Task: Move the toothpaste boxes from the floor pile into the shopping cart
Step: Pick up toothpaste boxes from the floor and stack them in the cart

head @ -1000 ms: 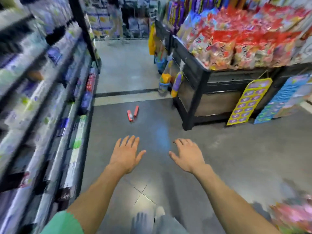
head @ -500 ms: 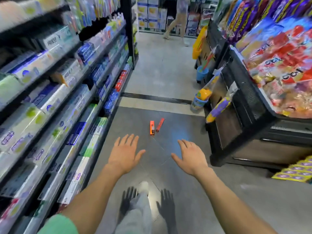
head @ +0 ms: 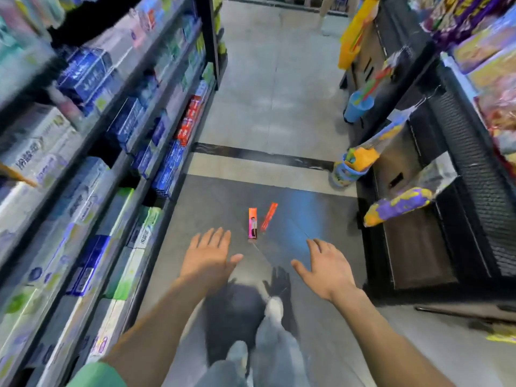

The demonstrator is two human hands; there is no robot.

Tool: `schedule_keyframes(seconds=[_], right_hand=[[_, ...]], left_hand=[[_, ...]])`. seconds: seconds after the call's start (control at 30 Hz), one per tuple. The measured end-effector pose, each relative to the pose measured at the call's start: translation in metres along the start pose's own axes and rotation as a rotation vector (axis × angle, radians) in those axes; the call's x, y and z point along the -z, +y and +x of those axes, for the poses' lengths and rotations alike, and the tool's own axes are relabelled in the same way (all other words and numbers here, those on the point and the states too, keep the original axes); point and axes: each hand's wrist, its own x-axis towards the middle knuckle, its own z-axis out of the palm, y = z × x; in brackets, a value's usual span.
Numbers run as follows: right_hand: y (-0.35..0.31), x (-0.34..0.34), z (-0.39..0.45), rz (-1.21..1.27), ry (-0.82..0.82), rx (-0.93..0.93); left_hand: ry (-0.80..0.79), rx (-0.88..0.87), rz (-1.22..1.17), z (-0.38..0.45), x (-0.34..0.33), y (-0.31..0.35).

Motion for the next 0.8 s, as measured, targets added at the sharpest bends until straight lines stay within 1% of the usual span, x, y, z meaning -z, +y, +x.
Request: schedule_keyframes(seconds=[0.1, 0.23, 0.4, 0.47, 0.53, 0.57, 0.6, 0.63, 0.67, 0.7, 0.73, 0.77, 0.8], right_hand=[[0.016, -0.013, 0.075, -0.013, -0.025, 0.003], [0.033, -0.043, 0.172, 0.041, -0.089, -0.002], [0.034, -0.112, 0.295, 0.102, -0.124, -0.018], [0.032, -0.156, 0.344, 0.133, -0.154, -0.027], [0.032, -0.205, 0.386, 0.149, -0.142, -0.027], [0.033, -0.231, 0.405, 0.141, -0.144, -0.034], [0.033, -0.250, 0.424, 0.141, -0.148, -0.027], [0.033, -0.249, 0.425, 0.137, -0.145, -0.052], [0.035, -0.319, 0.465, 0.156, -0.141, -0.063], [0.037, -0.332, 0.474, 0.153, -0.133, -0.087], [0.037, -0.330, 0.484, 0.168, -0.140, -0.071], [0.040, -0.333, 0.484, 0.182, -0.129, -0.118], [0.038, -0.395, 0.513, 0.186, -0.081, -0.133]], left_hand=[[0.006, 0.019, -0.015, 0.068, -0.015, -0.002], [-0.067, 0.034, -0.018, 0.164, -0.048, -0.001], [-0.062, 0.064, -0.031, 0.281, -0.116, -0.007], [-0.089, 0.064, -0.015, 0.327, -0.158, -0.016], [-0.063, 0.062, -0.026, 0.370, -0.206, -0.027], [-0.079, 0.059, -0.001, 0.390, -0.231, -0.032], [-0.075, 0.034, 0.012, 0.410, -0.253, -0.037], [-0.089, 0.059, -0.026, 0.413, -0.253, -0.038], [-0.112, 0.054, -0.055, 0.455, -0.326, -0.044], [-0.087, 0.080, -0.054, 0.467, -0.344, -0.046], [-0.096, 0.040, -0.033, 0.475, -0.346, -0.046], [-0.109, 0.045, -0.054, 0.474, -0.343, -0.044], [-0.094, 0.028, -0.034, 0.505, -0.407, -0.047]])
